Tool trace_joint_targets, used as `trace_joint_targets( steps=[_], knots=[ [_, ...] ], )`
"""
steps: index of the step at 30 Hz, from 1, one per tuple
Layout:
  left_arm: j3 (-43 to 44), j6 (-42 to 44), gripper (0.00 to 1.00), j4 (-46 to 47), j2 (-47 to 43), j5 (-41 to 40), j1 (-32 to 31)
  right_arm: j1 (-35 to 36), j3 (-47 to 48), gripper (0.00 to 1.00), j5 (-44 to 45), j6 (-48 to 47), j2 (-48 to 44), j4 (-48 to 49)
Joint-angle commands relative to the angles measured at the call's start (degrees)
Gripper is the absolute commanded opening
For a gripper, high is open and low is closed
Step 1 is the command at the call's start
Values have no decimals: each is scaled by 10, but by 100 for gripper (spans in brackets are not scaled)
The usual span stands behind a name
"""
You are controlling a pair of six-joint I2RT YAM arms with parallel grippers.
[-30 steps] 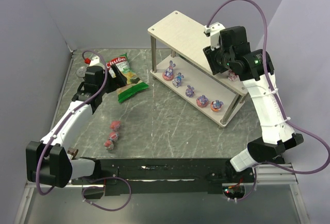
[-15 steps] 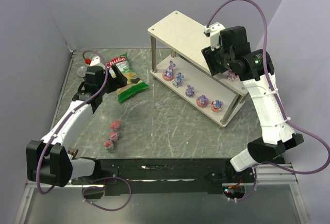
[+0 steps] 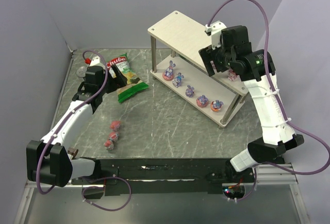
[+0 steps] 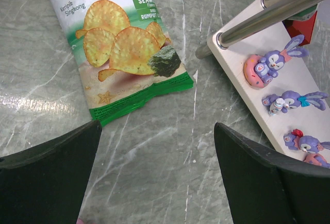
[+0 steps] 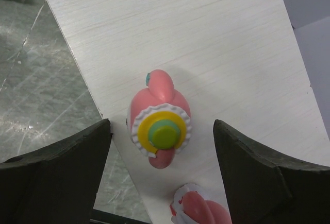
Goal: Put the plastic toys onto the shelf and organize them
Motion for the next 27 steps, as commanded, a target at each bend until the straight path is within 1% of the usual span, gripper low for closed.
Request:
trace_joint_targets(
  steps=[1, 6, 9, 12, 13, 16, 21, 22, 24, 27],
  knots=[
    [19, -3, 96, 19, -5, 9, -1, 2, 34, 89, 4, -7, -26, 29],
    [20, -3, 96, 17, -9, 10, -1, 24, 64, 95, -3, -19, -37, 65],
    [19, -4, 96, 16, -12, 10, -1, 52, 67, 98, -13, -29, -46, 94],
    [18, -5, 96, 12, -17, -11, -1, 102, 58, 99, -9, -50, -51, 126],
    [18, -6, 96, 7, -19, -14, -1, 134, 53, 99, -4, -59, -51, 136],
    [12, -12, 96, -12, -27, -41, -1, 178, 24, 99, -13, -68, -51, 178],
    [-5, -31, 96, -59, -57, -91, 8, 293, -66, 99, -57, -70, -46, 267],
    [-16, -39, 96, -68, -62, -96, 15, 306, -79, 99, -66, -59, -38, 296],
    [-27, -49, 96, -88, -81, -106, 26, 350, -117, 98, -97, -50, -26, 322],
    [-47, -69, 96, -109, -113, -121, 52, 399, -170, 97, -136, -44, 16, 376]
  ],
)
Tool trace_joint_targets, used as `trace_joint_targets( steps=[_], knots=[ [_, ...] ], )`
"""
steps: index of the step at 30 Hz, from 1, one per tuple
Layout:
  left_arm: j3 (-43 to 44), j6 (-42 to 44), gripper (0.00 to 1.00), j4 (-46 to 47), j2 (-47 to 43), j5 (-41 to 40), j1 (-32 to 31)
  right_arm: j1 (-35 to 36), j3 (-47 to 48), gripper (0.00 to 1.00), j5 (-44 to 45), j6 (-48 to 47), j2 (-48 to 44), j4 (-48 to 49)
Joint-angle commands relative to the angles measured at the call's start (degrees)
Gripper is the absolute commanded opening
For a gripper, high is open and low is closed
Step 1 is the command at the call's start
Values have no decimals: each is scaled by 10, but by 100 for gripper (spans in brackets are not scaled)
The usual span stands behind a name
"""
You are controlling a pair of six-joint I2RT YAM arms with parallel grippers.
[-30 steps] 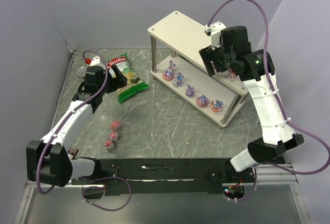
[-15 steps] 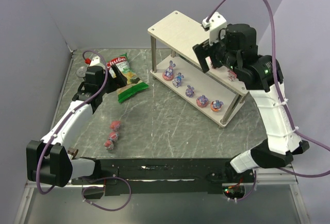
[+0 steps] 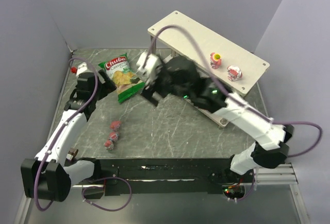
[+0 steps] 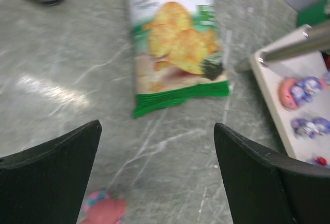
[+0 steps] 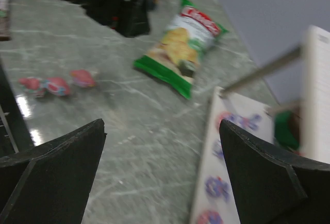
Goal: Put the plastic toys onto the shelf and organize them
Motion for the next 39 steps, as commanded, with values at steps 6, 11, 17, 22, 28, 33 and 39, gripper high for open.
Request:
trace_joint_targets(
  steps=[6, 11, 17, 22, 28, 33, 39],
  knots=[
    [-7, -59, 96, -97, -106, -160, 45, 96, -117, 88, -89, 3, 123, 200],
    [15, -65, 96, -141, -130, -278, 49, 122, -153, 75, -167, -54, 204, 262],
    [32, -61, 96, -154, -160, -299, 48, 141, -192, 69, -158, -115, 278, 358],
    [61, -6, 96, -139, -158, -266, 41, 142, -213, 70, -157, -160, 333, 449],
    [64, 33, 96, -123, -153, -195, 34, 143, -191, 72, -141, -193, 389, 473],
    [64, 46, 96, -118, -149, -182, 21, 142, -182, 73, -132, -216, 424, 482],
    [60, 58, 96, -108, -150, -181, 10, 143, -182, 70, -114, -208, 428, 484]
  ],
)
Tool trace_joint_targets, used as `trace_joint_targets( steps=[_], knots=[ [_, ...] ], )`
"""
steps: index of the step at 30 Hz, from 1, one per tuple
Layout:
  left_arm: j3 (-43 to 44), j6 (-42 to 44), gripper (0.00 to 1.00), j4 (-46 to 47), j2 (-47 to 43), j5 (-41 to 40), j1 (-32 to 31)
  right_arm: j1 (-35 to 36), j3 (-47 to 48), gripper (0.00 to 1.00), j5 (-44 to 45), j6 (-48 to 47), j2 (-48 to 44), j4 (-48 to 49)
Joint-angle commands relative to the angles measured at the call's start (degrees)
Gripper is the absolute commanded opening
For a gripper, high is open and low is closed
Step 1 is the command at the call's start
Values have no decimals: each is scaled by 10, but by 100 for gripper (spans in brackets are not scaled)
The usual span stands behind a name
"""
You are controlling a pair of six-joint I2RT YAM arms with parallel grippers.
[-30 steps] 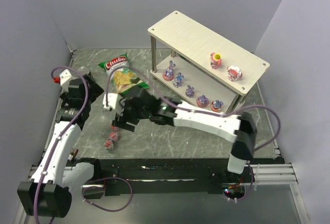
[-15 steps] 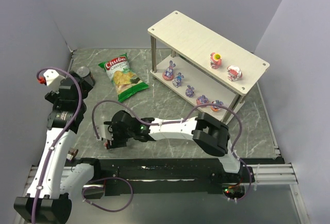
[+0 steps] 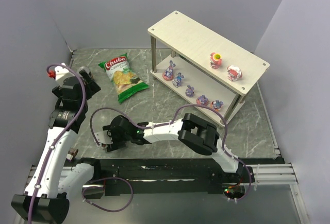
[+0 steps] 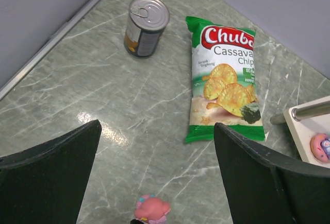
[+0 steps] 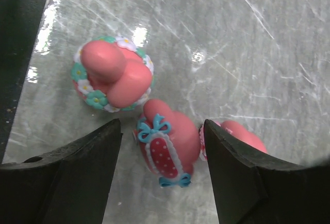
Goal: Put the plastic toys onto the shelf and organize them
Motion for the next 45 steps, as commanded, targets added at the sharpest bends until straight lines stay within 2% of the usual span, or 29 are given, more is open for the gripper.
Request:
trace_joint_targets(
  steps=[1, 3, 4, 6, 7, 13, 16, 20, 23, 27, 30, 32, 37, 40, 45],
  knots=[
    [13, 20, 96, 27, -3, 13, -6, 0, 28, 66, 19, -1, 5, 21],
    [8, 18, 96, 31, -6, 17, -6, 0, 38, 56, 35, 10, 6, 5],
    [8, 17, 96, 31, -6, 18, -6, 1, 47, 43, 42, 13, 5, -4],
    [4, 17, 96, 33, -8, 19, -6, 0, 57, 23, 55, 25, 0, -24],
    [3, 17, 96, 35, -9, 20, -6, 0, 59, 1, 60, 29, -5, -38],
    [-2, 19, 96, 45, -8, 26, -6, 3, 44, 0, 61, 74, -68, -105],
    [2, 15, 96, 43, 0, 32, -6, 3, 46, 0, 78, 117, -113, -171],
    [11, -1, 96, 28, 16, 62, -7, 5, 30, 0, 101, 189, -216, -249],
    [0, -14, 96, 25, 19, 92, -13, 4, 40, 0, 153, 224, -271, -302],
    [-42, -28, 96, 42, 8, 129, -19, 4, 105, 0, 241, 247, -307, -422],
    [-76, -31, 96, 57, -1, 136, -19, -7, 156, 0, 321, 250, -326, -465],
    [-99, -24, 96, 78, -3, 134, -19, -22, 191, 0, 337, 262, -332, -512],
    [-103, -17, 96, 97, 23, 169, -19, -107, 367, 0, 382, 306, -304, -635],
    [-114, -20, 96, 131, 33, 184, -20, -139, 410, 0, 429, 296, -299, -641],
    [-132, -10, 96, 203, 52, 250, -19, -189, 444, 0, 447, 292, -309, -648]
  ],
)
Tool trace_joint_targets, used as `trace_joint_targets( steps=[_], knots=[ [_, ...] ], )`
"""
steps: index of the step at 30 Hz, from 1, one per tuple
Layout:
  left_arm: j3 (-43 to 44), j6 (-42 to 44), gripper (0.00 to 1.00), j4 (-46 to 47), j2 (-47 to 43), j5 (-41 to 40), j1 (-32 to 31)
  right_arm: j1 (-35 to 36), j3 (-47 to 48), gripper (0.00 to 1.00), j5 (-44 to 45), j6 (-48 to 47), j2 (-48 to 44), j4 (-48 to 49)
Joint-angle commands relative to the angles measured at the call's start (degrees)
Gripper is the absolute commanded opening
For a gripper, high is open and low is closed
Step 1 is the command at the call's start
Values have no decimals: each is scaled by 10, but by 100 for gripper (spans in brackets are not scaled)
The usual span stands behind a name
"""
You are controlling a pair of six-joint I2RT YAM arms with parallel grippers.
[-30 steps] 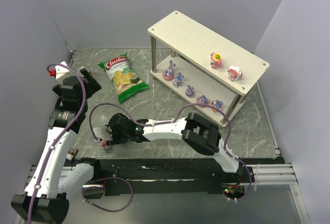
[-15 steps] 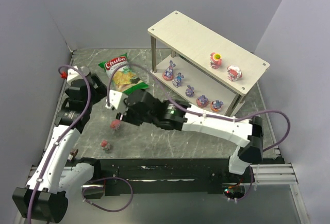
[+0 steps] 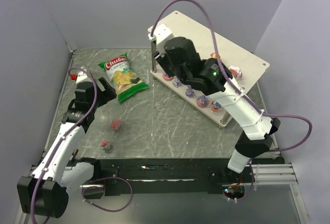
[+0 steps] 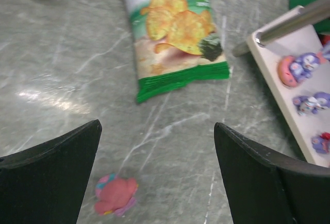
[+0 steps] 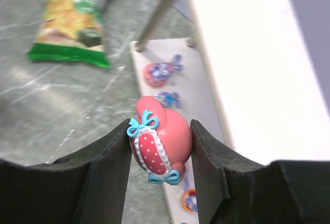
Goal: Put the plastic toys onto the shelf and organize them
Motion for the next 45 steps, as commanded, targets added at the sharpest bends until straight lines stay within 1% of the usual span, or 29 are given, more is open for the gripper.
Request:
trace_joint_targets(
  steps=[1, 5, 8, 11, 13, 22, 27, 36, 43, 45],
  knots=[
    [-17, 12, 96, 109, 14, 77, -1, -30, 26, 0, 47, 11, -22, -29],
    [-39, 25, 97, 163, 20, 118, -1, -79, 7, 0, 28, 12, -47, -17],
    [-59, 31, 96, 191, 12, 132, -1, -117, 1, 0, 12, 7, -51, -11],
    [-71, 35, 96, 202, 12, 152, -2, -136, 22, 0, 5, 5, -41, -21],
    [-75, 39, 96, 210, 12, 163, -4, -150, 31, 0, -15, 5, -36, -25],
    [-81, 42, 96, 231, 19, 189, -8, -189, 15, 0, -39, -19, -36, -22],
    [-79, 44, 96, 229, 21, 184, -9, -203, 6, 0, -50, -31, -33, -18],
    [-76, 49, 96, 227, 20, 182, -10, -204, 0, 1, -57, -47, -9, -11],
    [-74, 52, 96, 222, 22, 178, -10, -211, -9, 4, -65, -61, 6, 10],
    [-74, 53, 96, 222, 23, 177, -10, -212, -10, 8, -67, -62, 9, 11]
  ],
)
